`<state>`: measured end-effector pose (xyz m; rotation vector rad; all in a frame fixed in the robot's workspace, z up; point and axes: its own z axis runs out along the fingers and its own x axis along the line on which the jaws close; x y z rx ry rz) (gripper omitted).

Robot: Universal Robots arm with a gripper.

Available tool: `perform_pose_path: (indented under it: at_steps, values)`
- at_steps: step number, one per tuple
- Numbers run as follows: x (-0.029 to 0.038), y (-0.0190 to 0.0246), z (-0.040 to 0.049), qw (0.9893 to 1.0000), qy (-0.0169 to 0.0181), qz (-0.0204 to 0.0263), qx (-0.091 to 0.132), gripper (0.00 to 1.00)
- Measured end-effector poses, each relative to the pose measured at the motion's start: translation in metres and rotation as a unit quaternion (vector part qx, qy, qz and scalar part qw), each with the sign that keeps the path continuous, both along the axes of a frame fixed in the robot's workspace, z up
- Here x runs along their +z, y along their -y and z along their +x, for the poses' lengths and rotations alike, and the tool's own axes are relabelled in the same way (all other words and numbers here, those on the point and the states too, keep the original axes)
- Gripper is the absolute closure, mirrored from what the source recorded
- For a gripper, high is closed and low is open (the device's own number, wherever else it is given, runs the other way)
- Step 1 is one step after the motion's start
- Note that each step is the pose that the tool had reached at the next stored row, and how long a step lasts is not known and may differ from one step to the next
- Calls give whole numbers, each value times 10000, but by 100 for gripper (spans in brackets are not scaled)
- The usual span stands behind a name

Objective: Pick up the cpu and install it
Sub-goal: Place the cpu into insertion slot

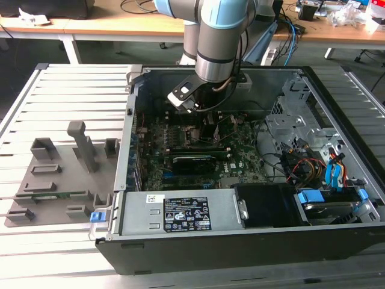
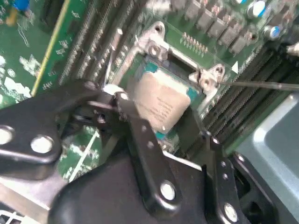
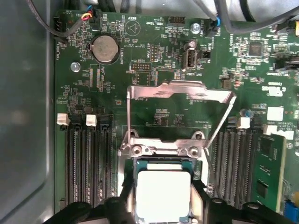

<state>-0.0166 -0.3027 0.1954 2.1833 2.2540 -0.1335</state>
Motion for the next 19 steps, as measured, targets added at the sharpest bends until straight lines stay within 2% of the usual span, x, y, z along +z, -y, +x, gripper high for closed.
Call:
perform_pose_path:
  at_steps: [1, 3, 6, 8, 9, 10, 11, 12, 14, 15, 17, 18, 19]
  values:
    - [2, 1, -1, 10000, -3, -4, 0, 38]
    - [10, 2, -1, 10000, -4, -7, 0, 38]
    - [112, 2, -1, 10000, -4, -6, 0, 38]
    - [320, -3, -1, 10000, -4, -6, 0, 38]
    - [392, -5, -1, 10000, -4, -7, 0, 40]
    - [412, -5, -2, 10000, -3, 5, 0, 47]
    - [415, 3, -6, 10000, -4, 44, 0, 59]
    - [417, 11, -9, 10000, -3, 60, 0, 65]
    - [490, 19, -16, 10000, -3, 68, 1, 89]
    - [511, 30, -20, 10000, -1, 73, 0, 89]
    - [514, 69, -25, 10000, 0, 75, 0, 89]
    - [516, 127, -28, 10000, 0, 75, 1, 89]
    - [535, 136, -29, 10000, -1, 79, 0, 89]
